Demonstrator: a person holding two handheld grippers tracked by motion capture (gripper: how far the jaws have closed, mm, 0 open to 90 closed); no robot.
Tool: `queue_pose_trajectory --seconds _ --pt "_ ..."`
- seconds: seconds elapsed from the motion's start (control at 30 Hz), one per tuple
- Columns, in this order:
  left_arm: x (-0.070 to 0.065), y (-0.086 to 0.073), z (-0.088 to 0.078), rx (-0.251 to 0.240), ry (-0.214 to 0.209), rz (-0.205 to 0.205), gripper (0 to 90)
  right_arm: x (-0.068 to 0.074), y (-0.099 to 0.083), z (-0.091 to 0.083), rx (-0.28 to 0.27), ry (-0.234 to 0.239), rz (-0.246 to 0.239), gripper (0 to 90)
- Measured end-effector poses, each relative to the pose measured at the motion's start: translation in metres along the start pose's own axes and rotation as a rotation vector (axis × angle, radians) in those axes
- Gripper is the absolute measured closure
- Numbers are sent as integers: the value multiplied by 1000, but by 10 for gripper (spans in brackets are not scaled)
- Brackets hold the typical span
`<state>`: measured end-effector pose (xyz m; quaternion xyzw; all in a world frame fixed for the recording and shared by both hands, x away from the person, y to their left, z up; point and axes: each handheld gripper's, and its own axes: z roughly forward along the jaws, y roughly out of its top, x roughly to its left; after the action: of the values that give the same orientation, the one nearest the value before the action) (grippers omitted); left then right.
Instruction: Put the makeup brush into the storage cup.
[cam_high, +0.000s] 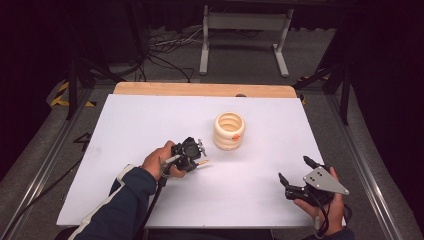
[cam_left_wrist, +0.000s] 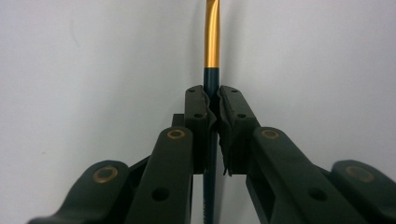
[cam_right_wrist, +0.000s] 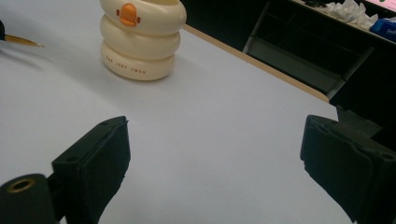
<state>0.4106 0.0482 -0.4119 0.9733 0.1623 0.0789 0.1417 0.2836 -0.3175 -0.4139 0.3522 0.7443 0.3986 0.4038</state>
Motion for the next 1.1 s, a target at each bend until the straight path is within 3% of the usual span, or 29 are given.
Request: queue_pose_trajectory --seconds 0.07,0.27,0.3,0.33,0.5,0.57,0.6,0.67,0.9,0.97,1.1 --pt "-1 -2 -2 -24 0 -16 825 0 0 0 -1 0 -1 89" --pt "0 -13 -21 -125 62 -23 825 0 1 -1 -8 -4 0 90" --pt "1 -17 -28 -177 71 -27 825 0 1 -1 -9 -4 -1 89" --pt "1 -17 -28 -177 71 -27 825 0 1 -1 -9 -4 -1 89" --pt "3 -29 -44 -328 105 -45 825 -1 1 -1 -10 -6 2 90" --pt "4 -33 -49 -376 123 -63 825 0 1 -1 -9 -6 -1 90" --pt "4 -33 -49 -376 123 -63 825 0 1 -1 -9 -6 -1 90" --pt "6 -39 -56 -443 137 -78 826 0 1 -1 -6 -4 -2 90" --pt "7 -45 -68 -545 144 -94 825 -1 0 -1 -10 -6 1 90" --pt "8 -47 -71 -587 116 -97 825 -1 0 -2 -10 -7 0 90" --pt "10 -48 -78 -636 146 -99 826 -1 1 -1 -14 -5 -5 90"
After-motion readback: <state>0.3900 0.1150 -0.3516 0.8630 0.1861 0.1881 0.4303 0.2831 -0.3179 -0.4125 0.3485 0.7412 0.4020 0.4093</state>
